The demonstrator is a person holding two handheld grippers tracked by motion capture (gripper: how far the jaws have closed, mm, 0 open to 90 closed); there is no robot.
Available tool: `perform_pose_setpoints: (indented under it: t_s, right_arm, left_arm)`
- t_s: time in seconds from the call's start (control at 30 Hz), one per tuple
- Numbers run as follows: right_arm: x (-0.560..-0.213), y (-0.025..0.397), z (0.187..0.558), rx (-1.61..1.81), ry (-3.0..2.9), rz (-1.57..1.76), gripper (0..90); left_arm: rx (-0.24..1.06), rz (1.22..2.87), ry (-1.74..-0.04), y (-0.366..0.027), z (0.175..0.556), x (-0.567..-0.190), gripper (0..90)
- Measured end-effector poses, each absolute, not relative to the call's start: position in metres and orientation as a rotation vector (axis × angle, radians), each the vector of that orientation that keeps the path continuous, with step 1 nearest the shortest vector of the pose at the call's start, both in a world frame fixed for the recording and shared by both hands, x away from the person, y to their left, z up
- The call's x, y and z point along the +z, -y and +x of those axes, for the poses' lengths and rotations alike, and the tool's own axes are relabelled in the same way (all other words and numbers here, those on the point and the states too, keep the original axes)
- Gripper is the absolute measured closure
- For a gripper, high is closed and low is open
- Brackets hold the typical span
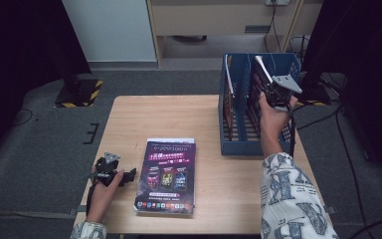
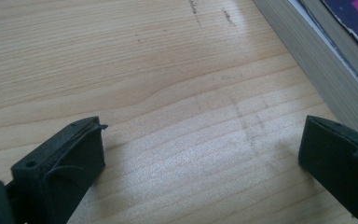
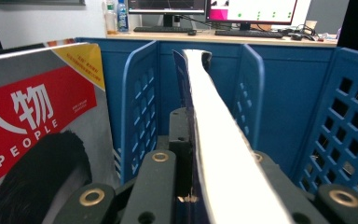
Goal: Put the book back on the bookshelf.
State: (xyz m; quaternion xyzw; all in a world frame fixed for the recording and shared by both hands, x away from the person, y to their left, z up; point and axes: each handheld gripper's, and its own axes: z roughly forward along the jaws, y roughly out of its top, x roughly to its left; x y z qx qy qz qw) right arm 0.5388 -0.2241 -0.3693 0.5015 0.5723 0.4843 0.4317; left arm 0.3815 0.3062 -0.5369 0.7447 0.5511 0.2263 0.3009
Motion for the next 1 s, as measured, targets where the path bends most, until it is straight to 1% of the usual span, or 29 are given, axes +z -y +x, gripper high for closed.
perform_pose_setpoints:
  t_s: [0.4,0.53,0.6,0.67,0.9,1.0]
  right_arm:
    - [-0.380,0.197,0.536,1.214,-1.453,1.223,81.4]
    - [-0.381,0.194,0.535,1.223,-1.457,1.219,78.7]
    - [-0.381,0.194,0.535,1.229,-1.460,1.223,74.7]
    - [-0.380,0.195,0.534,1.253,-1.465,1.220,67.5]
    - [-0.379,0.194,0.526,1.259,-1.532,1.198,47.6]
    - [-0.380,0.195,0.521,1.286,-1.536,1.216,40.9]
  left_arm:
    - [0.599,1.977,-1.460,-0.306,0.382,-0.537,0.0]
    - [0.600,1.977,-1.460,-0.306,0.382,-0.537,0.0]
    - [0.600,1.977,-1.460,-0.306,0.382,-0.537,0.0]
    - [0.600,1.977,-1.460,-0.306,0.382,-0.537,0.0]
    - [0.599,1.977,-1.460,-0.306,0.382,-0.537,0.0]
    - [0.599,1.980,-1.459,-0.306,0.382,-0.537,0.0]
